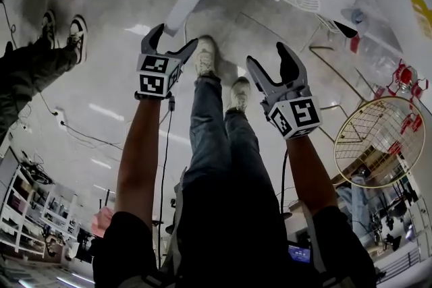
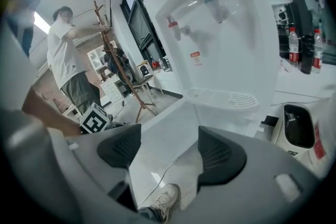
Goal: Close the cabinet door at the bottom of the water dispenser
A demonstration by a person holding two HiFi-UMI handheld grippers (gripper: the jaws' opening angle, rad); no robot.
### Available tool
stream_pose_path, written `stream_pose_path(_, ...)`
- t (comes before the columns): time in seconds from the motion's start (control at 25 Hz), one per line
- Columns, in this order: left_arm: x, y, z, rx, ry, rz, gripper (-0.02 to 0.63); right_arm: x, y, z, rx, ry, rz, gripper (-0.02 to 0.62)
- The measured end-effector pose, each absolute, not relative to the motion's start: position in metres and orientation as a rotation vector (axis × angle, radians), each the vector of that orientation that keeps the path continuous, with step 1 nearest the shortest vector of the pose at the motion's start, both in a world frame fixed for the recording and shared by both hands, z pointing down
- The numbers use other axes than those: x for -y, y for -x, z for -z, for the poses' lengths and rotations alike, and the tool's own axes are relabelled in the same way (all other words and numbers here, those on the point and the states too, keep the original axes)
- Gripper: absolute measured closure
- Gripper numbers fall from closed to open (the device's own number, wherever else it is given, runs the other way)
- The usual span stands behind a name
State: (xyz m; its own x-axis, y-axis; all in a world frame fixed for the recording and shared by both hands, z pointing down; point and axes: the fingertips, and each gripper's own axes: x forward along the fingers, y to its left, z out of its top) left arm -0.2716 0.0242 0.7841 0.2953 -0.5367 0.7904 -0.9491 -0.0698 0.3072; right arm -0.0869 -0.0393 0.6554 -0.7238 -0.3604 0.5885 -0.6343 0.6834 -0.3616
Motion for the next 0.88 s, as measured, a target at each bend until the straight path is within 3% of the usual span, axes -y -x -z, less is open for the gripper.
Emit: stream_pose_path(0.88, -0.035, 0.18, -0.782, 1.21, -1.796, -0.692, 0.163, 0.03, -0.017, -0.647, 2.4, -1.017, -0.778, 0.262)
